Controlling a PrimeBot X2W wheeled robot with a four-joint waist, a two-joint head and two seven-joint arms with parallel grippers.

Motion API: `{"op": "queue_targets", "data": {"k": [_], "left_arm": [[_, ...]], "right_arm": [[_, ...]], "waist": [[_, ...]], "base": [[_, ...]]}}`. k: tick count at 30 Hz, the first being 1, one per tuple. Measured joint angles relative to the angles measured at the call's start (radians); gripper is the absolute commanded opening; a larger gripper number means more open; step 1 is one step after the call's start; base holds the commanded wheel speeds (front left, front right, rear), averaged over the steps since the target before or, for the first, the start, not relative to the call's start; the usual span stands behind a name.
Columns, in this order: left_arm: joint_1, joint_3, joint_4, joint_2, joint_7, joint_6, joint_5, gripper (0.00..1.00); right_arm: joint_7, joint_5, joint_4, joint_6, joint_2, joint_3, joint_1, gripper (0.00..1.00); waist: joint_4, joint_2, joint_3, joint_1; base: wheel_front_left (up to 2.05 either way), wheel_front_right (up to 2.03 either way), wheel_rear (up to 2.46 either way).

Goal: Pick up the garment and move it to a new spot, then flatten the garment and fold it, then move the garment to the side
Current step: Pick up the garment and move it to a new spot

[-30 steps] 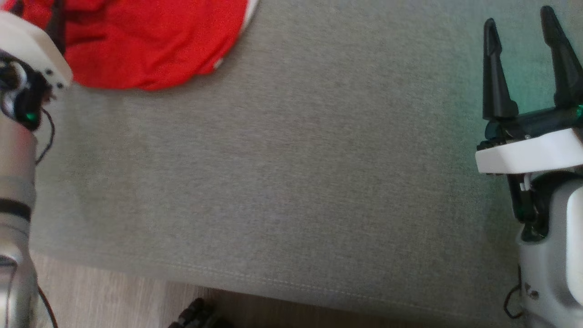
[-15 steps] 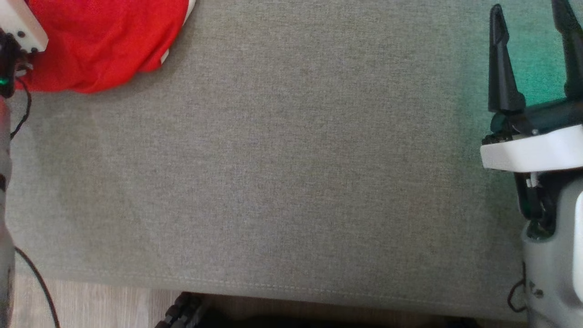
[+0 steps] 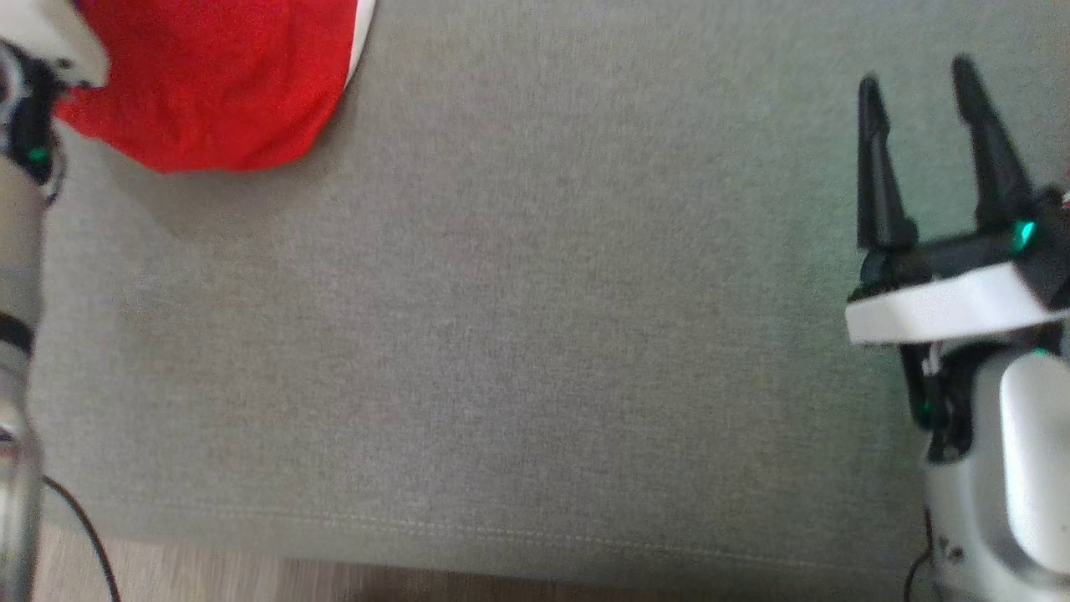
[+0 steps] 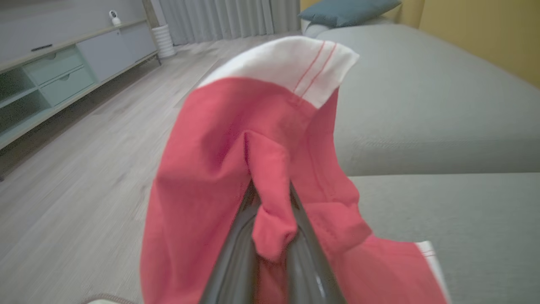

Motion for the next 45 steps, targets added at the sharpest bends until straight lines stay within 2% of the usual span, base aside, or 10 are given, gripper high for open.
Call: {"op": "queue_targets", "data": {"k": [8, 14, 19, 23, 25, 29, 32, 37, 44, 45], "left_arm": [[0.074, -0.052, -0.153, -0.094, -0.01, 0.002, 0.004, 0.0], [0.128, -0.09, -0.344, -0.115, -0.012, 0.064, 0.079, 0.0], [0.146, -0.111, -0.45, -0.178, -0.017, 0.118, 0.109, 0.0], [0.163, -0.134, -0.502, -0.207, -0.017, 0.166, 0.143, 0.0], [0.205, -0.149, -0.521, -0.222, -0.017, 0.188, 0.168, 0.0], [0.325, -0.24, -0.553, -0.231, -0.017, 0.247, 0.268, 0.0], [0.431, -0.295, -0.552, -0.244, -0.017, 0.27, 0.301, 0.0], [0.568, -0.375, -0.537, -0.274, -0.017, 0.282, 0.318, 0.0], [0.655, -0.445, -0.487, -0.304, -0.016, 0.289, 0.289, 0.0], [0.667, -0.455, -0.479, -0.304, -0.014, 0.292, 0.277, 0.1]], "right_arm": [[-0.058, 0.07, 0.088, 0.0, 0.01, -0.004, 0.107, 1.0], [-0.084, 0.105, 0.108, 0.0, 0.018, 0.008, 0.118, 1.0], [-0.098, 0.123, 0.119, 0.0, 0.019, 0.001, 0.12, 1.0], [-0.108, 0.138, 0.127, 0.0, 0.019, 0.007, 0.128, 1.0], [-0.116, 0.147, 0.133, 0.0, 0.019, 0.012, 0.137, 1.0], [-0.127, 0.158, 0.137, 0.0, 0.02, 0.013, 0.138, 1.0], [-0.136, 0.164, 0.143, 0.0, 0.02, 0.013, 0.138, 1.0], [-0.142, 0.166, 0.151, 0.0, 0.021, 0.016, 0.138, 1.0], [-0.147, 0.171, 0.171, 0.0, 0.021, 0.031, 0.139, 1.0], [-0.147, 0.171, 0.174, 0.0, 0.021, 0.034, 0.139, 1.0]], "waist": [[-0.016, 0.0, -0.172, -0.0001], [-0.063, 0.0, -0.256, -0.0001], [-0.127, 0.0, -0.279, -0.0001], [-0.173, 0.0, -0.285, -0.0001], [-0.196, 0.0, -0.285, -0.0001], [-0.237, 0.0, -0.278, -0.0001], [-0.26, 0.0, -0.27, -0.0001], [-0.276, 0.0, -0.267, -0.0001], [-0.268, 0.0, -0.29, -0.0001], [-0.266, 0.0, -0.295, -0.0001]], "base": [[0.0, 0.0, 0.0], [0.0, 0.0, 0.0], [0.0, 0.0, 0.0], [0.0, 0.0, 0.0], [0.0, 0.0, 0.0], [0.0, 0.0, 0.0], [0.0, 0.0, 0.0], [0.0, 0.0, 0.0], [0.0, 0.0, 0.0], [0.0, 0.0, 0.0]]}}
